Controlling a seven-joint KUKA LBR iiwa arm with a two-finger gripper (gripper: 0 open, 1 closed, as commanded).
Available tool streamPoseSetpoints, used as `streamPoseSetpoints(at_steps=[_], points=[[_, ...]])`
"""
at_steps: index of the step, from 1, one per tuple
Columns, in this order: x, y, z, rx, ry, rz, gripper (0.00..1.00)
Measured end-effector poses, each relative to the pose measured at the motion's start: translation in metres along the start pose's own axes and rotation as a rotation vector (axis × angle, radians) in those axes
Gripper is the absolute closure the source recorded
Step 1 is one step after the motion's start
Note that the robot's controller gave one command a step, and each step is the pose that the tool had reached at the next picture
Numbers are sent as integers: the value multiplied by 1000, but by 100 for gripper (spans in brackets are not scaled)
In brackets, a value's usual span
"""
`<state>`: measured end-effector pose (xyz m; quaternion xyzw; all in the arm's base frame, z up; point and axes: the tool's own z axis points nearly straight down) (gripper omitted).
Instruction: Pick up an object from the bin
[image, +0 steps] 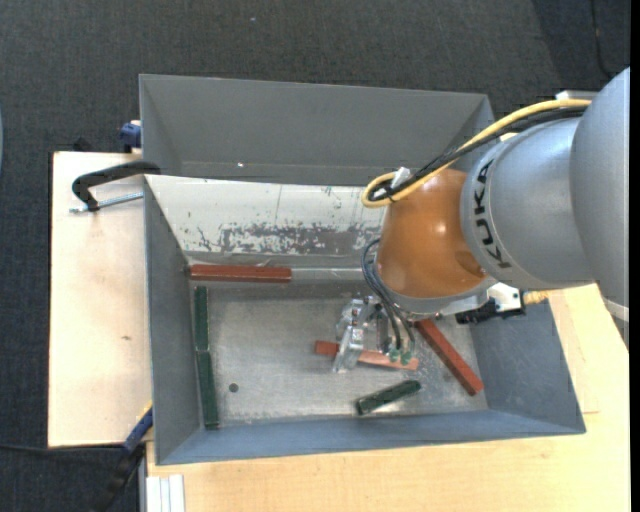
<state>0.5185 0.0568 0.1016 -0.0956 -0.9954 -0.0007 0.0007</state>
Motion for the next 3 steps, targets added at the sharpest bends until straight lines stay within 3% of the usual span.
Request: streamPoseSetpoints(at_steps=[3], points=[[-2, 1, -28, -2, -7, -1, 100]])
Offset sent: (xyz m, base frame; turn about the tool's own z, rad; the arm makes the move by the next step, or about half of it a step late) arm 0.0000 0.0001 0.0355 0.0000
